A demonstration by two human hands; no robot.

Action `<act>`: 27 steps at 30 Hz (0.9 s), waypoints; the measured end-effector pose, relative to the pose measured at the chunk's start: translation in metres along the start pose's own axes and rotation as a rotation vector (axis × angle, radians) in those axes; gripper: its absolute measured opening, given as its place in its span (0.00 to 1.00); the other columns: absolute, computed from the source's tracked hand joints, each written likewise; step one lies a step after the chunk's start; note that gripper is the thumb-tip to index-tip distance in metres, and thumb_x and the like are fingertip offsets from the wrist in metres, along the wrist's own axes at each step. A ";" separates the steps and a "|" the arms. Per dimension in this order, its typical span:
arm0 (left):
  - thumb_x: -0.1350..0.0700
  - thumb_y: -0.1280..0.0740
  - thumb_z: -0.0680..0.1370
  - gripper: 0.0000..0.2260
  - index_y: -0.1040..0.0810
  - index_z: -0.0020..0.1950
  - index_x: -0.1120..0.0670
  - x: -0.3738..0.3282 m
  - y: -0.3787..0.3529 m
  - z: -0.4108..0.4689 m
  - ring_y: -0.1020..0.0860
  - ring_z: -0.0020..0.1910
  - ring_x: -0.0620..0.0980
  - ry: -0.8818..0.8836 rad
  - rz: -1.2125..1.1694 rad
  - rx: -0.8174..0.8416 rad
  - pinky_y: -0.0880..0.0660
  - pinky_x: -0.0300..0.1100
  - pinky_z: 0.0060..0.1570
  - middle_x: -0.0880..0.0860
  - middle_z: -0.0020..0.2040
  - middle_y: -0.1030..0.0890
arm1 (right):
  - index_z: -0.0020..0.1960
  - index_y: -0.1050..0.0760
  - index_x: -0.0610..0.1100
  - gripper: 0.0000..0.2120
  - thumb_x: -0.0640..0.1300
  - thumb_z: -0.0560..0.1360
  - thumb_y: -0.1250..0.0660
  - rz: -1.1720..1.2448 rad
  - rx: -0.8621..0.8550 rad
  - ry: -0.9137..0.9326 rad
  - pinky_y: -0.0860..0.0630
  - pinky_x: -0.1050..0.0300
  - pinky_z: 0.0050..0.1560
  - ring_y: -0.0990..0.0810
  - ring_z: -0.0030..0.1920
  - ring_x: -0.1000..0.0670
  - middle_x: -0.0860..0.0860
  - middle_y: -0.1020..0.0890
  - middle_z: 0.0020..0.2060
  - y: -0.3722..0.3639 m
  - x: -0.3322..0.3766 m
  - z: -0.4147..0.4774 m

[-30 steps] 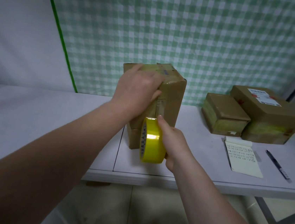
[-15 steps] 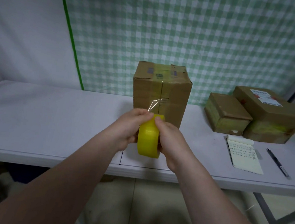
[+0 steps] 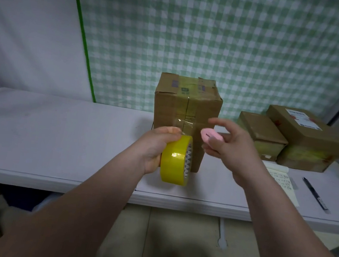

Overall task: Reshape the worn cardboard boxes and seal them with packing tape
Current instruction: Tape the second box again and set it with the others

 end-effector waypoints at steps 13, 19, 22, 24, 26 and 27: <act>0.62 0.38 0.79 0.09 0.22 0.57 0.60 -0.003 -0.005 0.001 0.20 0.44 0.56 -0.036 0.032 0.010 0.22 0.50 0.48 0.61 0.49 0.19 | 0.51 0.17 0.49 0.07 0.47 0.74 0.30 -0.831 -0.025 0.550 0.29 0.63 0.45 0.20 0.48 0.53 0.52 0.15 0.45 -0.034 0.061 0.025; 0.62 0.39 0.79 0.10 0.23 0.59 0.60 -0.002 -0.004 0.003 0.21 0.47 0.57 -0.025 0.053 0.051 0.24 0.53 0.54 0.60 0.50 0.20 | 0.51 0.18 0.47 0.09 0.47 0.78 0.35 -1.004 0.052 0.669 0.24 0.52 0.45 0.20 0.46 0.46 0.49 0.16 0.43 -0.050 0.063 0.029; 0.63 0.39 0.79 0.06 0.22 0.51 0.58 -0.003 -0.003 0.003 0.21 0.41 0.53 -0.037 0.047 0.075 0.23 0.48 0.47 0.57 0.43 0.19 | 0.51 0.19 0.48 0.10 0.48 0.80 0.38 -1.098 0.064 0.683 0.26 0.54 0.42 0.20 0.46 0.45 0.48 0.18 0.43 -0.052 0.063 0.030; 0.64 0.39 0.79 0.07 0.22 0.46 0.56 -0.005 -0.002 0.002 0.21 0.37 0.51 -0.031 0.039 0.076 0.24 0.45 0.43 0.54 0.37 0.20 | 0.51 0.19 0.48 0.11 0.49 0.80 0.40 -1.146 0.075 0.688 0.29 0.55 0.40 0.21 0.46 0.44 0.48 0.19 0.43 -0.052 0.062 0.029; 0.63 0.38 0.79 0.06 0.23 0.45 0.56 -0.006 -0.001 0.002 0.22 0.35 0.50 -0.021 0.035 0.064 0.24 0.44 0.41 0.53 0.35 0.20 | 0.53 0.20 0.48 0.11 0.49 0.80 0.40 -1.161 0.083 0.671 0.28 0.53 0.42 0.21 0.47 0.44 0.48 0.18 0.45 -0.046 0.063 0.028; 0.63 0.37 0.79 0.04 0.23 0.47 0.57 -0.006 0.000 0.002 0.22 0.36 0.50 -0.012 0.035 0.055 0.24 0.44 0.41 0.54 0.37 0.21 | 0.54 0.20 0.48 0.11 0.49 0.80 0.40 -1.170 0.088 0.652 0.27 0.53 0.44 0.21 0.48 0.43 0.47 0.18 0.46 -0.042 0.063 0.029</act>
Point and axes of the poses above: each hand's wrist, its own z-axis towards the middle knuckle, its own y-axis out of the back of the hand, x = y × z, the point moved 6 cm from there along z, towards the middle knuckle
